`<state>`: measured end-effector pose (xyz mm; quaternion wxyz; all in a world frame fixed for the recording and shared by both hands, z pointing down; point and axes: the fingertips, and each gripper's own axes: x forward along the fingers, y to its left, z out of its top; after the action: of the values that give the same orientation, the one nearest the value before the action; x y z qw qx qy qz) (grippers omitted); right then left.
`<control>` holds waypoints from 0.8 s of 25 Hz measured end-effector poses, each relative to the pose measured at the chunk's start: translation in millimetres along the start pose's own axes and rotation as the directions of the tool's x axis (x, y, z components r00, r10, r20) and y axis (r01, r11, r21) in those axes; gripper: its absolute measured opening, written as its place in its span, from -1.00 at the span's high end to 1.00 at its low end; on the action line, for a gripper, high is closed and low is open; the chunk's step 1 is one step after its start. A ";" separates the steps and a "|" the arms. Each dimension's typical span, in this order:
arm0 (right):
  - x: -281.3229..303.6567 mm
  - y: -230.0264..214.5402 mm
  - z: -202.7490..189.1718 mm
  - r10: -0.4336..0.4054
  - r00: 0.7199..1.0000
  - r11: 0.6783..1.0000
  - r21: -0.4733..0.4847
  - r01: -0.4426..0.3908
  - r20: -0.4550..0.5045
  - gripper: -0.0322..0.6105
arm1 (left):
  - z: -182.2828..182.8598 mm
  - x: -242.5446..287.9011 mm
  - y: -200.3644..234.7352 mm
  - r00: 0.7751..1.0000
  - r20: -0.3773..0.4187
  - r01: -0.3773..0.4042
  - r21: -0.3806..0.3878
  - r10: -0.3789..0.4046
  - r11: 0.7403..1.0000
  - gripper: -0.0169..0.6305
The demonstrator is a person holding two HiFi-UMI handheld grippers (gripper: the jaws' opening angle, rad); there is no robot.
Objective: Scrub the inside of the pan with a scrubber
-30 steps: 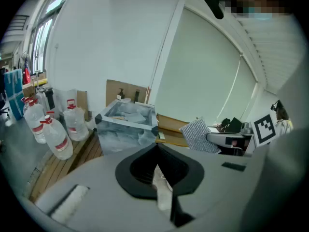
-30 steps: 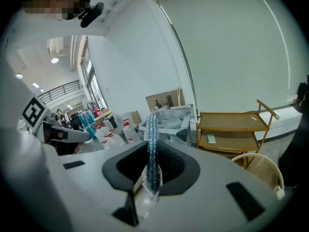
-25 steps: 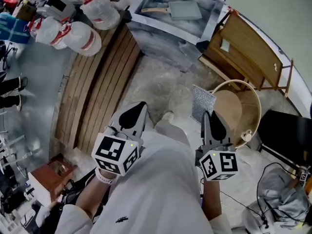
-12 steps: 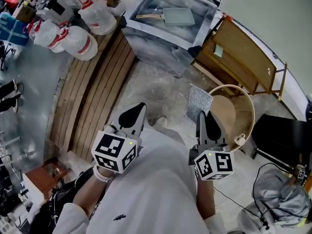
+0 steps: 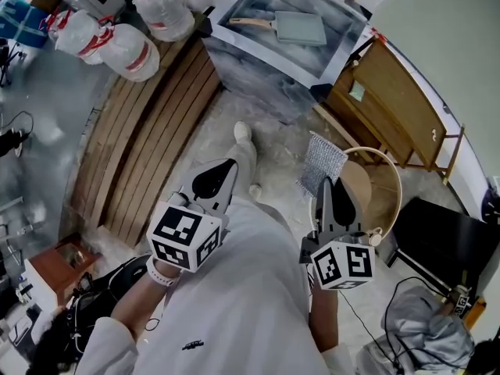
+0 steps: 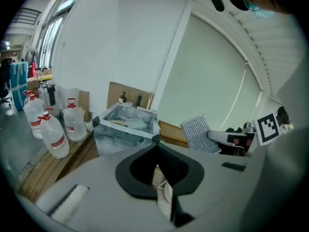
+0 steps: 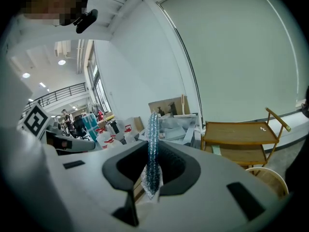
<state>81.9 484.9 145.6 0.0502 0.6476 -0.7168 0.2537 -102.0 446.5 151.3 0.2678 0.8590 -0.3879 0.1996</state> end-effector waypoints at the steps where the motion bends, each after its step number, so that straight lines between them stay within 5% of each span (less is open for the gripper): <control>1: 7.1 -0.9 4.7 -0.001 1.000 1.000 -0.004 0.001 0.000 0.75 | 3.3 5.5 4.0 1.000 -0.001 0.001 -0.005 -0.001 1.000 0.96; 20: 265.5 -19.2 126.3 0.061 0.993 0.998 -0.013 -0.063 -0.097 0.75 | 169.5 151.8 163.3 0.998 0.021 -0.053 -0.085 0.055 0.995 0.97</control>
<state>91.1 190.5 148.3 0.0821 0.6116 -0.7352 0.2805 -111.4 166.6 153.0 0.2937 0.8385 -0.4221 0.1802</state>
